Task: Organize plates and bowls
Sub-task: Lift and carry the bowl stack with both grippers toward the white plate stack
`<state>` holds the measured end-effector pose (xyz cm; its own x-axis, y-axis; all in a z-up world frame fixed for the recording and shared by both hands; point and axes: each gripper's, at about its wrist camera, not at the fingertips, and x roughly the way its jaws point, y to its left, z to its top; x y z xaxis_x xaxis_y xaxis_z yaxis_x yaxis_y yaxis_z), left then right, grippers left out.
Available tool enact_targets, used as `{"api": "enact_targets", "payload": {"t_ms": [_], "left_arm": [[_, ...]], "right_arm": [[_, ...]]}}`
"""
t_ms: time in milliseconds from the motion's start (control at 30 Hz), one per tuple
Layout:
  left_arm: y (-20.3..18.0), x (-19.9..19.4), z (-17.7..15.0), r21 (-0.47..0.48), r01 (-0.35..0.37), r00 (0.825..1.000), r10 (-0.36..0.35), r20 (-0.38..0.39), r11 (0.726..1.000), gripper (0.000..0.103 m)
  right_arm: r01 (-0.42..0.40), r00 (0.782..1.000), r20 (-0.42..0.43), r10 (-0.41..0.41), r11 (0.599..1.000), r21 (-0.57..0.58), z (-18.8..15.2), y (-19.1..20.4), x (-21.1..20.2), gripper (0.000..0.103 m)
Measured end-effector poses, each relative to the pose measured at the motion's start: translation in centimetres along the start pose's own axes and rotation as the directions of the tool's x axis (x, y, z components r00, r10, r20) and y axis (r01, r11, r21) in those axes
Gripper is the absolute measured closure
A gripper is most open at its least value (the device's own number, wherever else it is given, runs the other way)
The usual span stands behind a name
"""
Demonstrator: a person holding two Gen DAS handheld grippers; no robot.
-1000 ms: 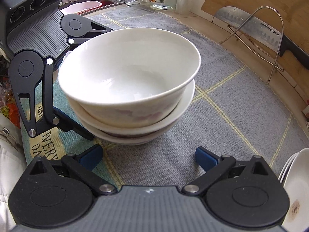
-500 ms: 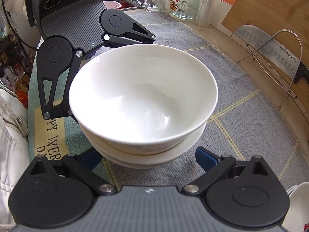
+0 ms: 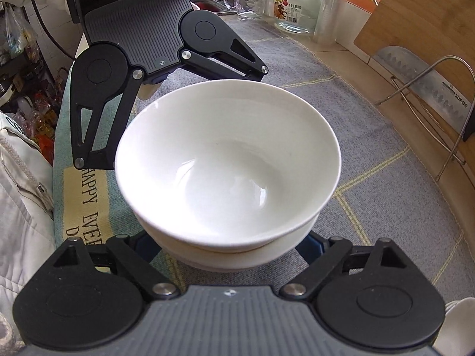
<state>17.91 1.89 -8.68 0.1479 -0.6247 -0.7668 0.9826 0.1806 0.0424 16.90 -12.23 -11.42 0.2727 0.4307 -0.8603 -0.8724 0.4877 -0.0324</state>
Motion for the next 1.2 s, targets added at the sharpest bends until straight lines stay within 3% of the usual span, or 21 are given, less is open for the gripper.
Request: {"api": "enact_targets", "payload": {"t_ms": [367, 833, 1200], "left_arm": [[0.2, 0.3, 0.3, -0.002, 0.031, 0.999, -0.031, 0.013, 1.000, 0.017], [-0.4, 0.3, 0.8, 0.010, 0.009, 1.000, -0.009, -0.002, 1.000, 0.017], [-1.5, 0.1, 4.0, -0.002, -0.003, 1.000, 0.003, 0.002, 1.000, 0.017]], "right_arm": [[-0.016, 1.000, 0.002, 0.016, 1.000, 0.002, 0.2, -0.1, 0.1, 0.014], [-0.015, 1.000, -0.003, 0.015, 1.000, 0.006, 0.3, -0.1, 0.0, 0.014], [-0.021, 1.000, -0.006, 0.021, 1.000, -0.004, -0.4, -1.0, -2.7, 0.014]]}}
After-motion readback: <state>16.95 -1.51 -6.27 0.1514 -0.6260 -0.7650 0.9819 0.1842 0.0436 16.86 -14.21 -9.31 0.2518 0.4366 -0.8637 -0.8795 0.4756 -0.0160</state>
